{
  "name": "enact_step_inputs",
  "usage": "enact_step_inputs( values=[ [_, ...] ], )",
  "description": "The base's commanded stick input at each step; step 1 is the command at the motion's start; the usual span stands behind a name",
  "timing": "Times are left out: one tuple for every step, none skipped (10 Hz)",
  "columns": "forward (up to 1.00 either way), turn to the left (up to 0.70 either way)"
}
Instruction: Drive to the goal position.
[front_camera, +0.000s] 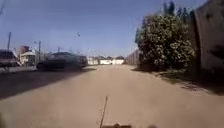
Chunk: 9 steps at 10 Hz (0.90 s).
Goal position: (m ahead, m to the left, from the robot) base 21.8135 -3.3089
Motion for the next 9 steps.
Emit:
enact_step_inputs(
  values=[
    [1.00, 0.00],
    [1.00, 0.00],
    [1.00, 0.00],
    [1.00, 0.00],
    [1.00, 0.00],
    [1.00, 0.00],
    [1.00, 0.00],
    [1.00, 0.00],
    [1.00, 0.00]
  ],
)
